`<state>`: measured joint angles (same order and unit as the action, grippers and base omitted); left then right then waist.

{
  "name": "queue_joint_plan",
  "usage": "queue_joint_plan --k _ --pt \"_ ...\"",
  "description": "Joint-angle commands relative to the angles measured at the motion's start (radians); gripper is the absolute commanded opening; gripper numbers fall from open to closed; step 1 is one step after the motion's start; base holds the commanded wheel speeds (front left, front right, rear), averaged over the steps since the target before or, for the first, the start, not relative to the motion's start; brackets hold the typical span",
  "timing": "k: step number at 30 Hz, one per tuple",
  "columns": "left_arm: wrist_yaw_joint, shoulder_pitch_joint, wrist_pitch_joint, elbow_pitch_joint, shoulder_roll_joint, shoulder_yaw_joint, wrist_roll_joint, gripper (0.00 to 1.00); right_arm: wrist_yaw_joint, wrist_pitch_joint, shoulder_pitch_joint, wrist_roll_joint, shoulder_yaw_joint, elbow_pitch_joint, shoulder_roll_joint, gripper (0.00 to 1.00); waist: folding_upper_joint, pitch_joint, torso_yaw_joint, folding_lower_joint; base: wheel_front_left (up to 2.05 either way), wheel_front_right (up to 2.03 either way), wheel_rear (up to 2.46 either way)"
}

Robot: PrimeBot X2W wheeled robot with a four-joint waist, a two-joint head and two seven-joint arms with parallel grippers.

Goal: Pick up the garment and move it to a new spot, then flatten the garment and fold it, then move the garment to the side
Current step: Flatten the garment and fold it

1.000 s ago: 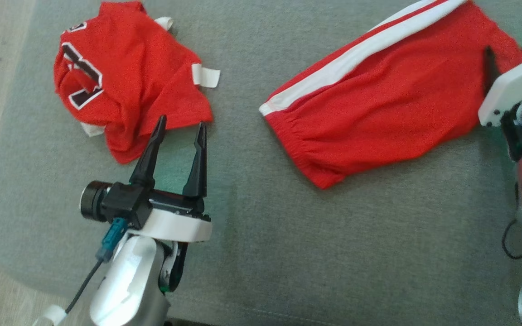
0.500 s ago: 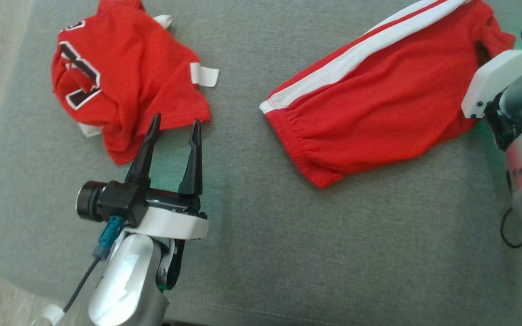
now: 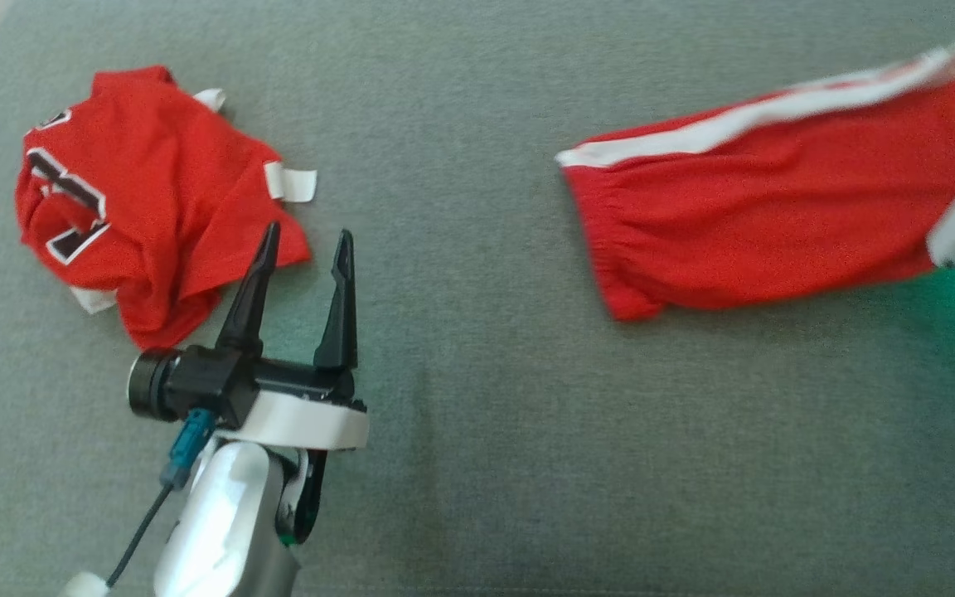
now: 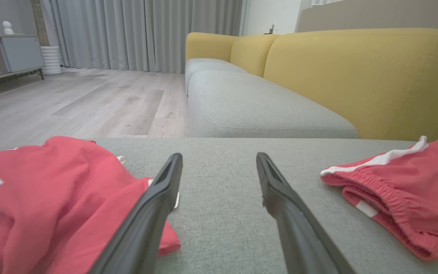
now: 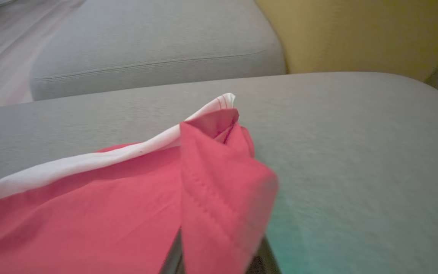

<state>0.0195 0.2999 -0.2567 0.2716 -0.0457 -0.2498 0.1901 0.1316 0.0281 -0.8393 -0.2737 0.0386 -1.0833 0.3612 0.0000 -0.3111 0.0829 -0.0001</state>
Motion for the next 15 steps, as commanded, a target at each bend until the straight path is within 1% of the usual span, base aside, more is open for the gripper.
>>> queue_joint_plan --k 1,4,6,10,15 --pt "0.004 -0.001 -0.005 -0.033 -0.006 0.045 -0.011 1.00 -0.001 0.018 0.010 -0.009 0.000 0.029 0.026 0.00 0.0000 0.012 -0.015 0.0001 0.00 0.00 0.00" --pt "0.008 -0.005 -0.005 -0.032 -0.005 0.052 -0.016 1.00 -0.001 0.049 0.042 -0.023 -0.052 0.012 0.075 0.00 0.0000 0.017 -0.024 0.0001 0.00 0.00 0.00" --pt "0.011 -0.007 -0.005 -0.033 -0.005 0.056 -0.019 1.00 -0.001 0.069 0.054 -0.021 -0.081 -0.001 0.091 0.00 0.0000 0.019 -0.027 0.0001 0.00 0.00 0.00" --pt "0.018 -0.014 -0.005 -0.033 -0.005 0.064 -0.026 1.00 -0.001 0.099 0.061 -0.011 -0.115 -0.027 0.093 0.00 0.0000 0.025 -0.028 0.0001 0.00 0.00 0.00" --pt "0.024 -0.024 -0.005 -0.029 -0.005 0.074 -0.034 1.00 -0.001 0.134 0.051 -0.003 -0.132 -0.037 0.065 0.00 0.0000 0.036 -0.024 0.0001 0.00 0.00 0.00"
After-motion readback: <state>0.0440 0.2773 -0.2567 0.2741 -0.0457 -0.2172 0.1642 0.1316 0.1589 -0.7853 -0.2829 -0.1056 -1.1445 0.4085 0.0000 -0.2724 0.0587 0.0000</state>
